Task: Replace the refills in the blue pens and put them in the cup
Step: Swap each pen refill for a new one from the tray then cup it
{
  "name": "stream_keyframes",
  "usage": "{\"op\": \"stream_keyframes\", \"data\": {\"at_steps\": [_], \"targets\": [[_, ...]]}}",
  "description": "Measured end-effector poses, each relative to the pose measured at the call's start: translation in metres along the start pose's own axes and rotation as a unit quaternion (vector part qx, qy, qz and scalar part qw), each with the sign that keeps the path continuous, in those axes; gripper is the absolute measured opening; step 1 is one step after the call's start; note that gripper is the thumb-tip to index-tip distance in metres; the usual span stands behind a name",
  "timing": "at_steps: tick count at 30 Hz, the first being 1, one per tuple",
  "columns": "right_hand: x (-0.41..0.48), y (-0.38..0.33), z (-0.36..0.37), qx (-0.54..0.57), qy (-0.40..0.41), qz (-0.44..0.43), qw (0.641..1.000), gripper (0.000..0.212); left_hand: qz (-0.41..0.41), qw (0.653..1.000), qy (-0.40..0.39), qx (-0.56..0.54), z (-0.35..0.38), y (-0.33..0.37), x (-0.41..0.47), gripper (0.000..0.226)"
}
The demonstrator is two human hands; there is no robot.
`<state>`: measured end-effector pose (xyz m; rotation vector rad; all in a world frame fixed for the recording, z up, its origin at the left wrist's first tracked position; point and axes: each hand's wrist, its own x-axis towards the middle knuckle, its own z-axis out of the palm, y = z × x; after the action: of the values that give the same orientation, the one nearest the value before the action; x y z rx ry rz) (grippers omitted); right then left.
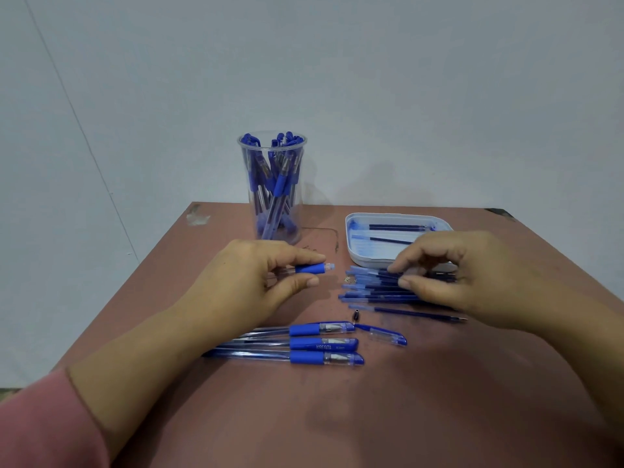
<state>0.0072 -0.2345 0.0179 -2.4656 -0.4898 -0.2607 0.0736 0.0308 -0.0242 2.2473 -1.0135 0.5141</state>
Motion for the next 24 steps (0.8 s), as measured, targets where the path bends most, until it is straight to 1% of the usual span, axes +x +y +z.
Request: {"op": "stream_keyframes", "data": {"at_steps": [5, 9, 13, 15, 18, 20, 23, 24], "targets": [[0.004, 0.005, 0.009, 0.033, 0.035, -0.025, 0.999, 0.027, -0.02, 0.999, 0.009, -0.05, 0.002, 0.003, -0.001, 0.03], [0.004, 0.006, 0.012, 0.044, 0.035, -0.04, 0.998, 0.027, -0.026, 0.996, 0.016, -0.084, 0.003, 0.005, -0.001, 0.027], [0.004, 0.007, 0.013, 0.033, 0.025, -0.05, 0.998, 0.027, -0.031, 0.994, 0.015, -0.099, 0.004, 0.008, -0.001, 0.025], [0.005, 0.008, 0.014, 0.018, 0.028, -0.061, 0.998, 0.026, -0.028, 0.996, 0.01, -0.085, 0.003, 0.007, -0.001, 0.026], [0.006, 0.01, 0.016, -0.041, 0.04, -0.098, 0.994, 0.015, -0.005, 0.999, -0.01, -0.038, 0.001, 0.008, -0.001, 0.028], [0.007, 0.009, 0.022, -0.071, 0.032, -0.119, 0.99, 0.013, 0.011, 1.0, -0.026, -0.009, 0.0, 0.01, -0.001, 0.031], [0.011, 0.005, 0.031, -0.101, 0.014, -0.147, 0.984, 0.024, 0.016, 0.999, -0.042, 0.01, 0.002, 0.014, -0.002, 0.035], [0.012, 0.005, 0.031, -0.103, 0.016, -0.148, 0.983, 0.025, 0.015, 0.999, -0.039, 0.008, 0.002, 0.015, -0.002, 0.035]]}}
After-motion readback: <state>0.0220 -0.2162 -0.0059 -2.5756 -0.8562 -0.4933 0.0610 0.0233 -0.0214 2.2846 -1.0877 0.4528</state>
